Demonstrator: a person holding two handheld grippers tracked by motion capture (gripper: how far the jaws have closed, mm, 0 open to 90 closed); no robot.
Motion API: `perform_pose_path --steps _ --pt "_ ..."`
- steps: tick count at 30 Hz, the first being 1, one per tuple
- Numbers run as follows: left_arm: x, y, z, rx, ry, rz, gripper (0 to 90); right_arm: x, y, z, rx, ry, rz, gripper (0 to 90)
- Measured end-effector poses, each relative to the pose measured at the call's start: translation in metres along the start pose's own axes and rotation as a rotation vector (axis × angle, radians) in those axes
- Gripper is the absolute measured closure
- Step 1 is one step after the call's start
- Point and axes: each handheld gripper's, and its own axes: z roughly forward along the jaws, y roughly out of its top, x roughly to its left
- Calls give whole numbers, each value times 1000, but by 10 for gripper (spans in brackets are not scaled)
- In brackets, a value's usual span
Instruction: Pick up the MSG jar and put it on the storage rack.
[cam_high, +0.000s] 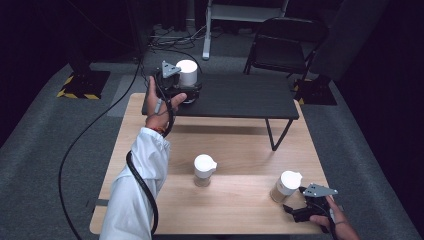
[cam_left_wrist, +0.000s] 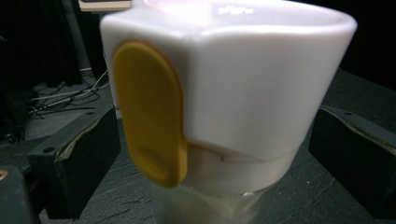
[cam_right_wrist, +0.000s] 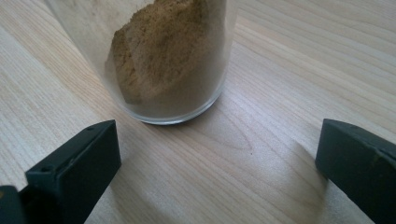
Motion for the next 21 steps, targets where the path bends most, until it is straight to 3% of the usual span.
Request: perform_pose_path --steps 11,21 --pt "-5 -3 -14 -27 12 46 4 0 0 0 0 0 0 0" --pt "-19 -3 -29 -53 39 132 0 0 0 0 0 -1 -1 0"
